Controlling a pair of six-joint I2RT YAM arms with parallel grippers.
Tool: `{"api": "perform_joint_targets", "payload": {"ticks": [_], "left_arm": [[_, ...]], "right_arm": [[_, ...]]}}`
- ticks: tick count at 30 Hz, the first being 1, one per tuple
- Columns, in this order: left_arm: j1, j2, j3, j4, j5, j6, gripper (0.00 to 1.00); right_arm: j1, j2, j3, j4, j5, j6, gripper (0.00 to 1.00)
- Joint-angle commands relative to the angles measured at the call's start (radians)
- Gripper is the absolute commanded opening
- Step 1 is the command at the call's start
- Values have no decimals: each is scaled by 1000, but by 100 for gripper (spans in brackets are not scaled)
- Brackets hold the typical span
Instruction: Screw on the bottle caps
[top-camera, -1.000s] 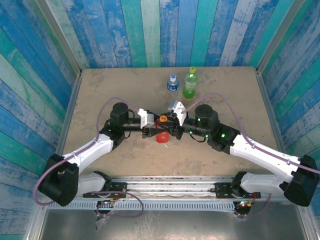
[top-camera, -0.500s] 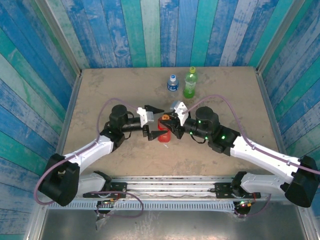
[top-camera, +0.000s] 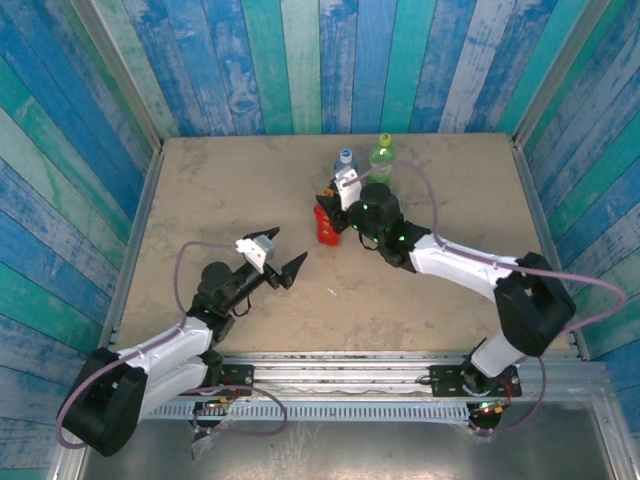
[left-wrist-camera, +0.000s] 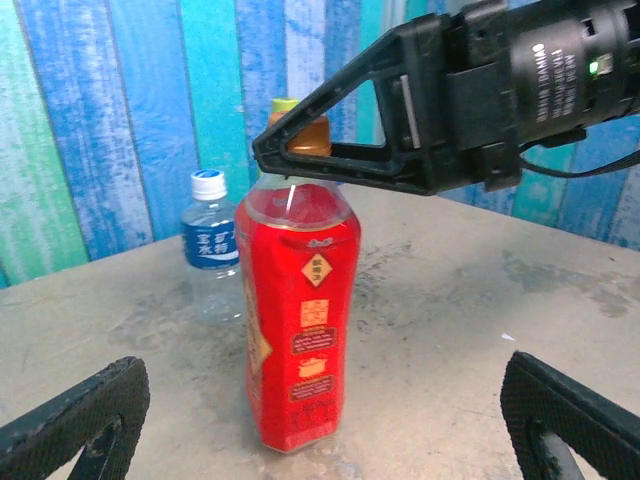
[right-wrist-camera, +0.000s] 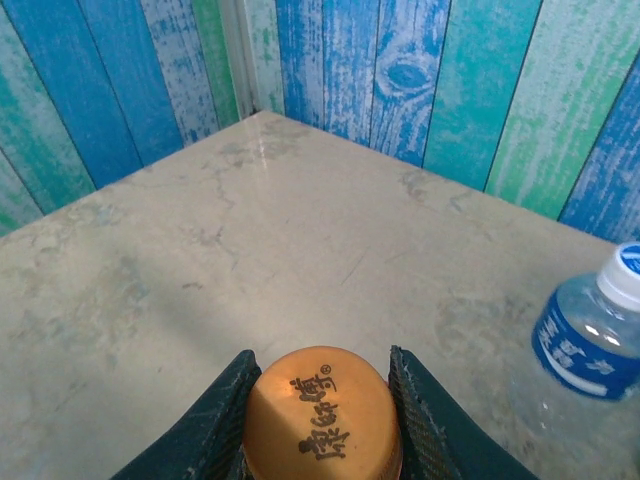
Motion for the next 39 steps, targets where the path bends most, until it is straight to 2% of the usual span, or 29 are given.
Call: {"api": "perform_joint_targets", "payload": {"ticks": [1,6,13,16,19,21,25,29,32,33,34,37,39], "left_arm": [[-2,-34,-13,-43,-79,-23,94],[-2,-14,3,-51,-98,-19,94],[-2,0,29,-63,-209,-14,94],[0,-14,63,-105,-293,39,94],[13,-3,101,-152,-380,118,94],[44,16,115,-156,-420,149,94],[175,91,96,-67,-421,147,94],[268,189,89,1,-405,134,94],[304,309,68,148,-450,154,94],[326,372,64,203,-445,124,94],[351,414,65,249,-413,104,94],[401,500,103,250,-419,42,94],[422,580,116,321,-423,25,94]], "right_arm": [[-7,63,62,63,-18,8,23],[-27,115,74,58,-23,26,29],[-41,57,81,21,-19,-5,62],[-57,-18,60,-8,-3,-44,79],[-95,-124,-20,-12,25,-89,88],[-132,-204,-96,-21,65,-116,91],[-256,-378,-296,-31,164,-185,97],[-385,-475,-479,27,222,-209,100],[-459,-447,-573,95,271,-217,100],[-484,-417,-601,148,267,-207,100],[-512,-385,-621,201,244,-194,100],[-570,-289,-647,316,191,-165,100],[-606,-218,-656,395,159,-150,100]]}}
